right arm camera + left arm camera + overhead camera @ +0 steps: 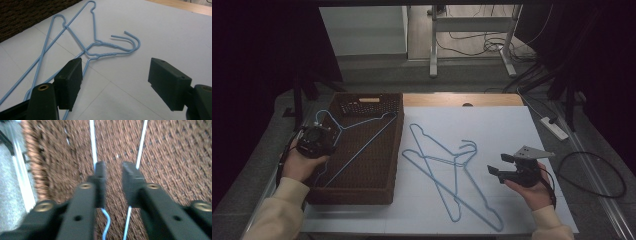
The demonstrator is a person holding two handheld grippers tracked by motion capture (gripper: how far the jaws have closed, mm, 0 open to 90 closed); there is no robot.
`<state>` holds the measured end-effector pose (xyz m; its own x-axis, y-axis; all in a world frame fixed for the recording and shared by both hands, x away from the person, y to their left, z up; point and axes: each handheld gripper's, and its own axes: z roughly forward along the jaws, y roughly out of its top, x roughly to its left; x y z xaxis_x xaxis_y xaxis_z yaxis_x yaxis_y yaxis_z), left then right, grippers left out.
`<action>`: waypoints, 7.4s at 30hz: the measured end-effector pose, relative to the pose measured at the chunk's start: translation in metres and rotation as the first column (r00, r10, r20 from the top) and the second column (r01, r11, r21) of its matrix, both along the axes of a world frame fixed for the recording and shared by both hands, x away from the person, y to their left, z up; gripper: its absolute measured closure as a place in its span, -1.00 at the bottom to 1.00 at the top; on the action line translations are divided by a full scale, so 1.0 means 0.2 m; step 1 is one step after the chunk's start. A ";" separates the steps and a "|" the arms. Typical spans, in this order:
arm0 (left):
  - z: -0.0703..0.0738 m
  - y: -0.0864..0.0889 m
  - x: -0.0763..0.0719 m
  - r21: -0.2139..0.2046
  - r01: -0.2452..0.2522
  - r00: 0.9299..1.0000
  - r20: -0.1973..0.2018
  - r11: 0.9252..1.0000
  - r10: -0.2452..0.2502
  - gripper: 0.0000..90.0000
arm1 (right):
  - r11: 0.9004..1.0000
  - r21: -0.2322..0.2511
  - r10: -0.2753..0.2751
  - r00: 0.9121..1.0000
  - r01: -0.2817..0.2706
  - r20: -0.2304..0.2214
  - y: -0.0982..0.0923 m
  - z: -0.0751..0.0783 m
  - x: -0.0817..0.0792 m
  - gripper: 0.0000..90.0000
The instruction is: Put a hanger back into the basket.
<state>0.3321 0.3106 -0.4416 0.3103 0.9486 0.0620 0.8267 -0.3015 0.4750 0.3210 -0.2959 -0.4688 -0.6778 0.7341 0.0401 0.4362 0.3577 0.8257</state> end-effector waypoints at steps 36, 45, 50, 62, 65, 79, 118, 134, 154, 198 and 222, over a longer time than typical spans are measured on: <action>0.22 -0.26 -0.43 -0.311 0.313 0.886 0.435 0.897 -0.159 -0.24 | 1.000 0.023 -0.010 1.000 0.010 0.002 -0.02 0.01 0.01 -0.39; 0.16 -0.32 -0.41 -0.327 0.358 0.870 0.456 0.874 -0.186 -0.24 | 1.000 0.023 -0.012 1.000 0.012 -0.002 -0.02 0.00 0.00 -0.39; 0.15 -0.35 -0.41 -0.335 0.374 0.864 0.464 0.865 -0.194 -0.24 | 1.000 0.015 -0.010 1.000 0.010 -0.003 -0.01 0.00 0.00 -0.38; 0.12 -0.39 -0.42 -0.334 0.394 0.864 0.452 0.856 -0.221 -0.24 | 1.000 0.014 -0.008 1.000 0.008 0.002 -0.01 0.00 0.00 -0.38; 0.12 -0.40 -0.41 -0.332 0.395 0.864 0.450 0.857 -0.224 -0.24 | 1.000 0.014 -0.009 1.000 0.009 0.002 -0.01 0.00 -0.01 -0.38; 0.10 -0.43 -0.40 -0.335 0.416 0.860 0.448 0.845 -0.246 -0.24 | 1.000 0.012 -0.013 1.000 0.013 -0.007 0.01 0.00 -0.01 -0.38; 0.02 -0.50 -0.43 -0.322 0.422 0.875 0.388 0.847 -0.289 -0.24 | 0.949 -0.317 -0.060 0.981 -0.001 -0.182 0.39 -0.06 0.07 -0.35; 0.01 -0.50 -0.41 -0.323 0.424 0.875 0.388 0.846 -0.291 -0.24 | 0.928 -0.373 -0.103 0.961 0.000 -0.257 0.48 -0.12 0.16 -0.27; 0.01 -0.53 -0.42 -0.312 0.435 0.871 0.383 0.844 -0.307 -0.25 | 0.919 -0.393 -0.178 0.915 0.023 -0.363 0.54 -0.15 0.26 0.91; 0.04 -0.56 -0.42 -0.301 0.442 0.864 0.396 0.845 -0.311 -0.25 | 0.969 -0.219 0.104 0.993 -0.113 -0.053 0.40 0.14 0.05 0.94; 0.17 -0.75 -0.36 -0.258 0.521 0.816 0.432 0.814 -0.385 -0.24 | 0.974 -0.117 0.191 0.981 -0.193 -0.025 0.36 0.26 0.01 0.95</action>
<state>0.2610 0.1602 -0.4081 0.7315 0.6794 -0.0576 0.3976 -0.3564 0.8455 0.3223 -0.2245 -0.4167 -0.8064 0.5906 -0.0290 0.3608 0.5303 0.7672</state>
